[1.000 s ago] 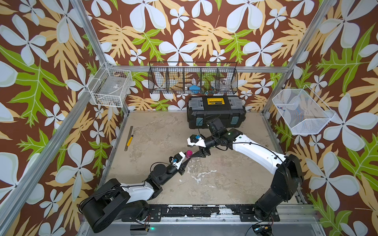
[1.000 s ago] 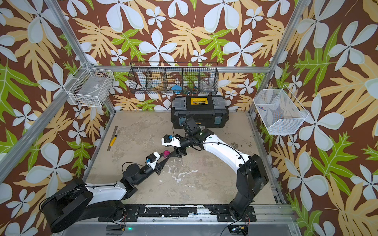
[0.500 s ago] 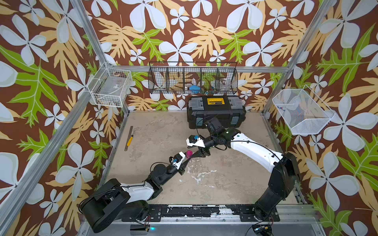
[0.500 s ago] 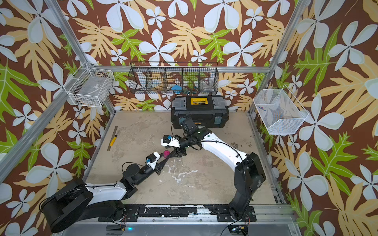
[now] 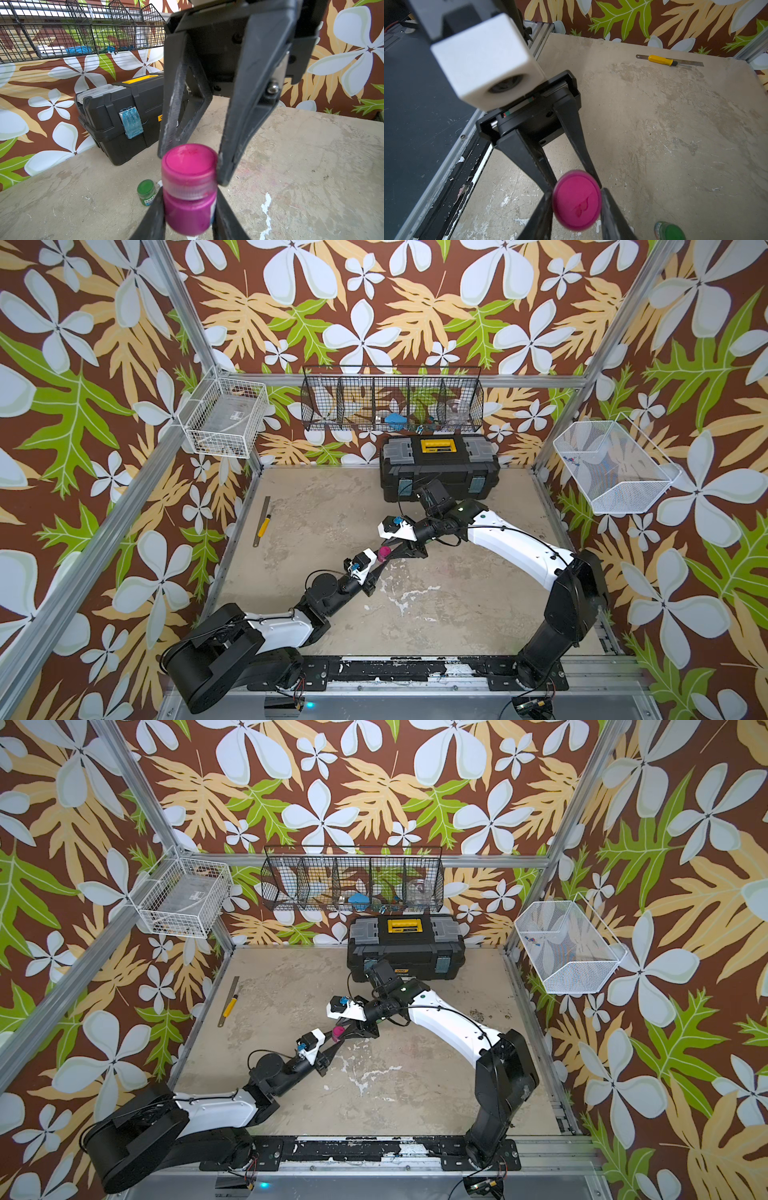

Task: Close the paint jar lid
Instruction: Screw the lid onto the paint jar.

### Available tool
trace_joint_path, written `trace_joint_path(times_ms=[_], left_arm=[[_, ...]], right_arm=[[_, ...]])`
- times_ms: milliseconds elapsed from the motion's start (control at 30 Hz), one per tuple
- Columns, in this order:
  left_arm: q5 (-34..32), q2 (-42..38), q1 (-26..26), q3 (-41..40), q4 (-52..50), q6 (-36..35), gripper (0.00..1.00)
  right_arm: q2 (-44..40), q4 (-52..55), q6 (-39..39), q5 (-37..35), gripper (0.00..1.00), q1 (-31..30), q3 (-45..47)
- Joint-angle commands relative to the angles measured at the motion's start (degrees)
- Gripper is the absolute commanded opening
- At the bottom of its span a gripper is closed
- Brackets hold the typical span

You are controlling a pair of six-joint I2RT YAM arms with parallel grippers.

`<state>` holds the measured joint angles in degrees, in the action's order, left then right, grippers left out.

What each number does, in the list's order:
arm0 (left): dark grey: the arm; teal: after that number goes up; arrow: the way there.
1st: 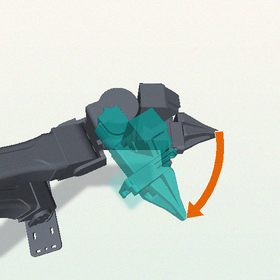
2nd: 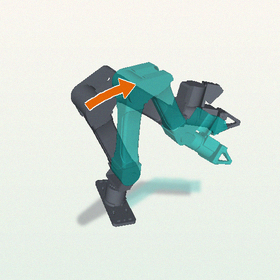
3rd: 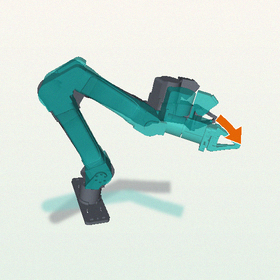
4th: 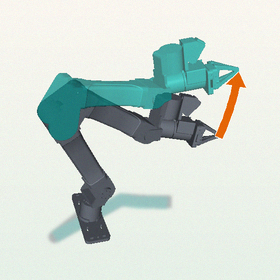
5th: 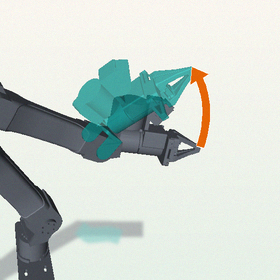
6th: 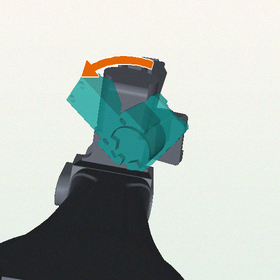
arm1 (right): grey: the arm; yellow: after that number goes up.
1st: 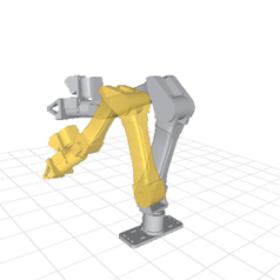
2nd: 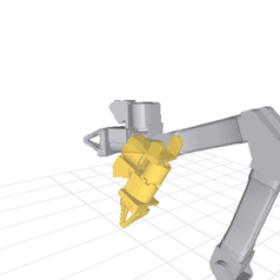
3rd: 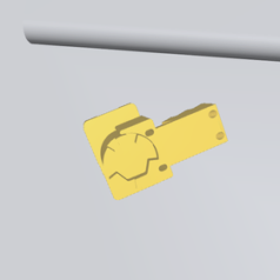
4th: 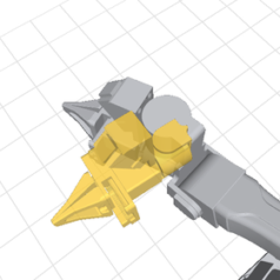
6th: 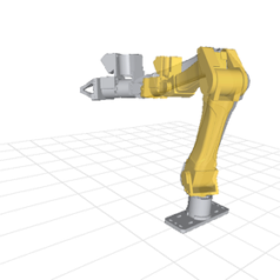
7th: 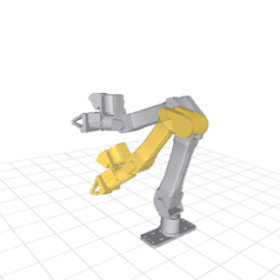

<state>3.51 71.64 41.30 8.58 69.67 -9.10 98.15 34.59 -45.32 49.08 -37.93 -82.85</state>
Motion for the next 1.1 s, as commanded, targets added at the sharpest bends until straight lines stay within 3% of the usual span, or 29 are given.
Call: trace_joint_path(times_ms=[0,200,567,1067], left_arm=[[0.2,0.0,-0.1,0.2,1.6,-0.1,0.04],[0.2,0.0,-0.1,0.2,1.6,-0.1,0.04],[0.3,0.0,-0.1,0.1,1.6,0.0,0.04],[0.4,0.1,-0.1,0.3,1.5,0.1,0.04]], right_arm=[[-0.1,0.2,0.4,-0.5,0.32,-0.3,-0.3],[-0.9,-1.3,2.7,-2.6,0.28,-1.1,0.1],[-4.1,-9.8,17.1,-9.6,0.19,-2.6,4.2],[-11.6,-21.3,40.6,-36.4,0.15,-11.5,14.4]])
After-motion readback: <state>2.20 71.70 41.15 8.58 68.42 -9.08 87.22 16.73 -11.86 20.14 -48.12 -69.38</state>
